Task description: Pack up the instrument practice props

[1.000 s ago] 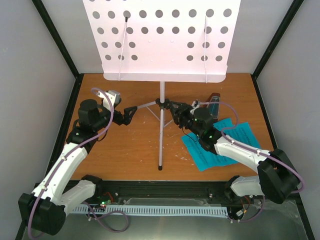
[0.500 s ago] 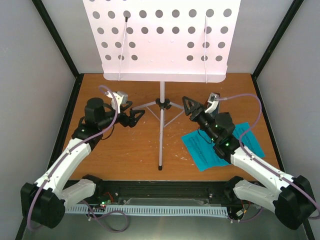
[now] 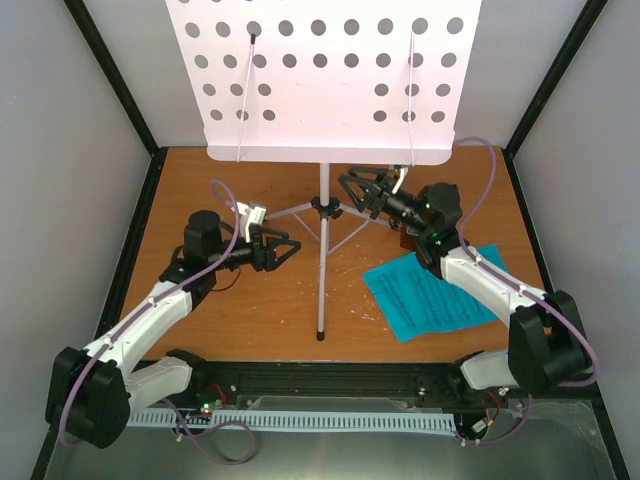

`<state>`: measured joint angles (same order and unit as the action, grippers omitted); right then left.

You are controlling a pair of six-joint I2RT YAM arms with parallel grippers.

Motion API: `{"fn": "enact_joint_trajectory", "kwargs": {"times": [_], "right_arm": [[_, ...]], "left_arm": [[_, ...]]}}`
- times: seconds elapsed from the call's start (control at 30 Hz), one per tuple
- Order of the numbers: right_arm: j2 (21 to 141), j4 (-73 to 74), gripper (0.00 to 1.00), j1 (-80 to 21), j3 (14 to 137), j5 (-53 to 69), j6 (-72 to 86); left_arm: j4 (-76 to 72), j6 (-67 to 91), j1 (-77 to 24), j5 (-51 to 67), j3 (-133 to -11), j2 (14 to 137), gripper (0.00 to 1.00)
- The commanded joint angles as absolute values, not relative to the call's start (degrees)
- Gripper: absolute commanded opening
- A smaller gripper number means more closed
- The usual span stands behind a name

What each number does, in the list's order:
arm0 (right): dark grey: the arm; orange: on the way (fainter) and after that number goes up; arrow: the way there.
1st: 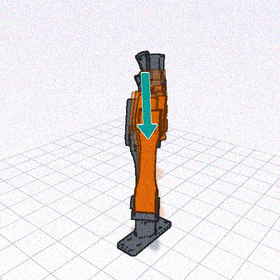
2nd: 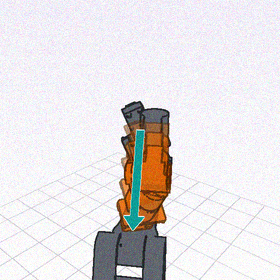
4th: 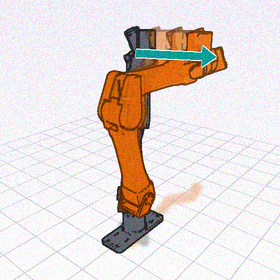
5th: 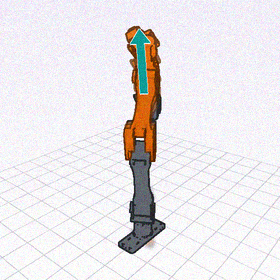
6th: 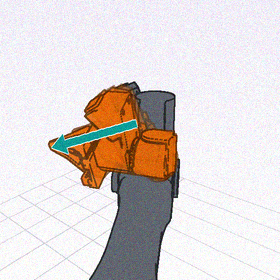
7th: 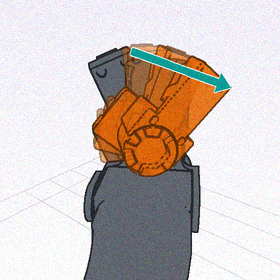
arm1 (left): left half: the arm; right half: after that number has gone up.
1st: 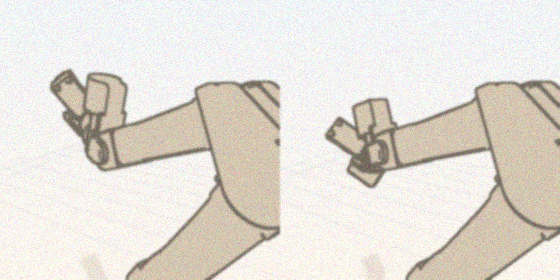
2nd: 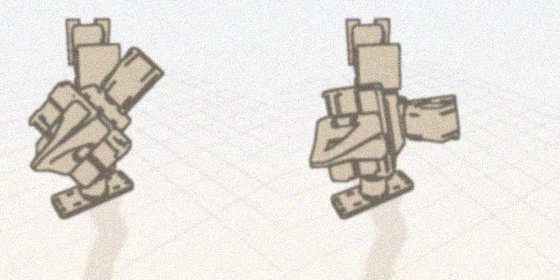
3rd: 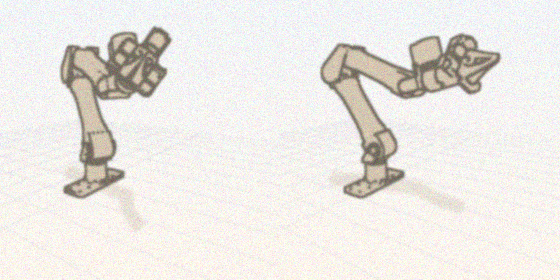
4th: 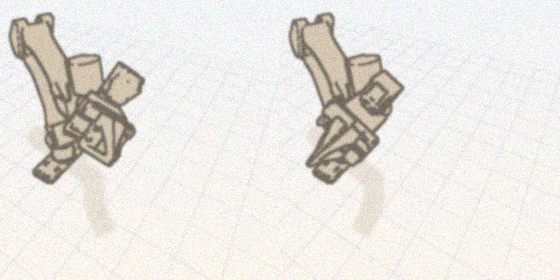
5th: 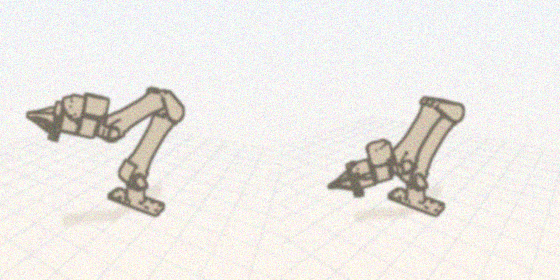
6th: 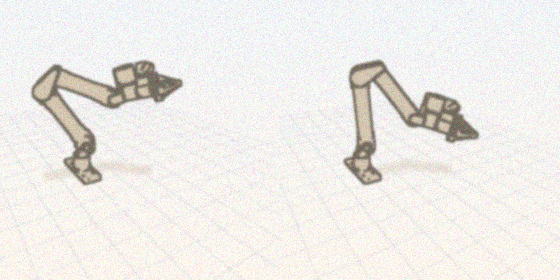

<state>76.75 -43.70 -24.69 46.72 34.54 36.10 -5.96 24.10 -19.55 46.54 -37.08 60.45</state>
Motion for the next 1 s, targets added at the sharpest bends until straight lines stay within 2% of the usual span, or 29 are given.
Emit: {"fn": "enact_joint_trajectory", "kwargs": {"times": [0.0,0.13,0.4,0.47,0.97], "right_arm": [[80.4,-45.7,0.58,-24.4,54.9,45.4,30.5],[83.7,-43.0,0.56,-24.4,60.9,49.6,27.7],[87.1,-43.2,0.56,-24.4,65.6,54.4,25.3],[87.9,-43.1,0.56,-24.5,66.8,54.8,25.2],[94.1,-46.2,0.45,-24.6,74.8,58.7,28.5]], "left_arm": [[-14.8,32.4,-21.2,48.4,-34.2,60.1,0.75],[-16.5,33.2,-22.6,48.5,-34.9,63.8,0.66],[-18.3,32.4,-27.0,46.7,-39.2,71.4,0.64],[-19.9,32.9,-27.1,47.2,-39.2,73.1,0.61],[-20.2,28.9,-27.7,50.2,-43.8,80.2,0.55]]}}
